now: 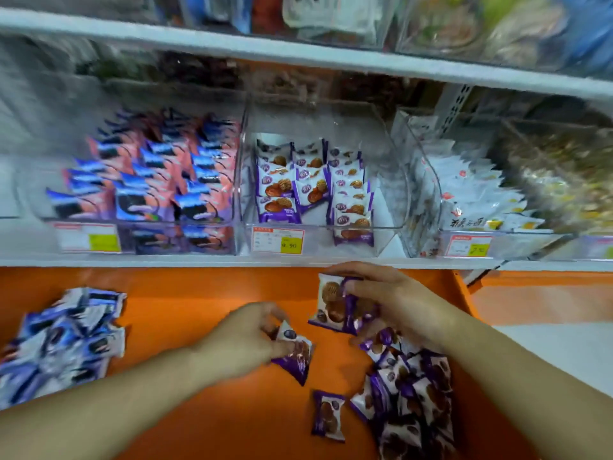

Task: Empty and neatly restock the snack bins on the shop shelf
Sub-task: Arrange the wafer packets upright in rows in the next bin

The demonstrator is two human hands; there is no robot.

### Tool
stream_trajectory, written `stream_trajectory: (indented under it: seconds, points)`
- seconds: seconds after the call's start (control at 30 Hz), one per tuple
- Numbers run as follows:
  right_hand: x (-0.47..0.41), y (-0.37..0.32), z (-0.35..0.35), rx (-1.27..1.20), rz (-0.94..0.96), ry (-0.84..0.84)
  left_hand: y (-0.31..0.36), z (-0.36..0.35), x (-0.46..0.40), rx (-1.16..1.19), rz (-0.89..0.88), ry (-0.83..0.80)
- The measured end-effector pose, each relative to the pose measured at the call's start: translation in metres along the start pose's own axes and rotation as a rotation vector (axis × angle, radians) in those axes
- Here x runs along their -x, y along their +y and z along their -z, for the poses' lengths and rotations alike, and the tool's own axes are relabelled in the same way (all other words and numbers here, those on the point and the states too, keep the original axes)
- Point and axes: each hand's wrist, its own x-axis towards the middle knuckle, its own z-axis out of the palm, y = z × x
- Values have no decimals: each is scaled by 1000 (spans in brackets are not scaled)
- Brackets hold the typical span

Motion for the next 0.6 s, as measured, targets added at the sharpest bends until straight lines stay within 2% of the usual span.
stream_trajectory:
  seconds: [0.23, 0.37, 0.47, 0.6]
  points:
    - [32, -89, -46, -291, 163, 148, 91, 85, 88, 320, -214, 124]
    - [51, -96, -58, -219, 378, 320, 112, 107, 101, 441, -277, 189]
    - [54, -93, -56, -149, 398, 366, 118, 113, 101, 506, -277, 213]
    - [57, -90, -54, -117, 369, 363, 116, 109, 97, 591, -257, 137]
